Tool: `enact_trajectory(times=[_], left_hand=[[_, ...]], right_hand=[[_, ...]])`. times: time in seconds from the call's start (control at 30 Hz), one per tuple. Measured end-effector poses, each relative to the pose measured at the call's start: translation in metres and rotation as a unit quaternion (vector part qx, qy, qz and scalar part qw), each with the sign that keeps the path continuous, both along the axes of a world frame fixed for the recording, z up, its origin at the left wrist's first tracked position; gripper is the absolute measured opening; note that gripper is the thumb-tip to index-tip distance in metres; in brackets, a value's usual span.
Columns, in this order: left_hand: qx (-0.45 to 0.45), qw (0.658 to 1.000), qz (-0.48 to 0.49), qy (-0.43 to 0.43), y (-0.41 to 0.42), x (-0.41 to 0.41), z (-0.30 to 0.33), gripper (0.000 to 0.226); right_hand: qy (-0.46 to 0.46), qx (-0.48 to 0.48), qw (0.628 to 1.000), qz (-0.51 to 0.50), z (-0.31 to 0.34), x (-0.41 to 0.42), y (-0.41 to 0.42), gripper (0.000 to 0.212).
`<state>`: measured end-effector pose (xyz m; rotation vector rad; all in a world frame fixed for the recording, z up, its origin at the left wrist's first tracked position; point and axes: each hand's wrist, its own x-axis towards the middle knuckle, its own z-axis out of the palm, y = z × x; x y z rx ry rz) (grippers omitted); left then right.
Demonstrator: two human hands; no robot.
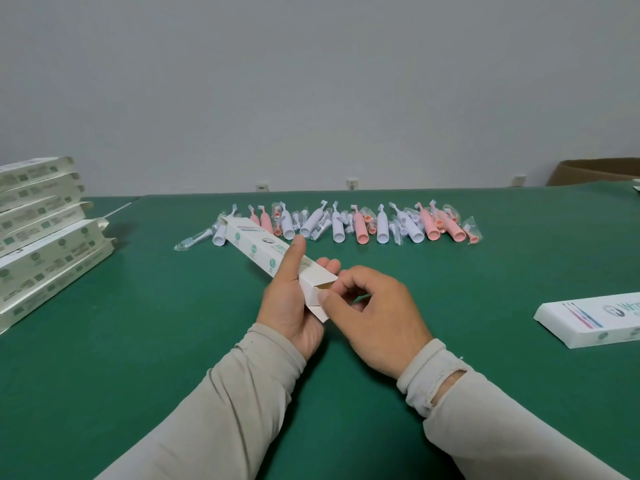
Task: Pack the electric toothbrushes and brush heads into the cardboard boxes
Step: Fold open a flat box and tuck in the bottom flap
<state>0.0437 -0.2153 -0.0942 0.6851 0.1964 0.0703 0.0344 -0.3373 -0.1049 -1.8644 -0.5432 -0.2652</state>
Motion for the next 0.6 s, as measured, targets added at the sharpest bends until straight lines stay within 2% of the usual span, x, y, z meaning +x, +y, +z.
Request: enact_trajectory(times=[0.1,0.2,0.27,0.4,0.6], left_hand=[[-0.008,1.000,-0.004,0.024,0.007,0.000,0.004,0.045],[-0.022,0.999,0.018,0.042,0.012,0.000,0.007,0.047],[-0.034,0.998,0.020,0.038,0.012,0.000,0.007,0.053],[-0.048,0.998,0.013,0.031,0.009,-0.002,0.009,0.047],[-0.058,0.998,-0.014,0.021,0.007,-0.003,0.009,0.056]], right_hand=[[-0.017,-0.058,0.996,0.068,0.005,-0.001,-0.005,0.018],[-0.065,-0.142,0.986,0.065,0.006,0.000,-0.008,0.029],[-0.100,-0.139,0.984,0.046,0.006,0.001,-0.007,0.023],[-0.165,-0.122,0.978,0.024,0.003,0.005,-0.010,0.013],[-0.183,-0.080,0.979,0.039,-0.002,0.009,-0.009,0.014]])
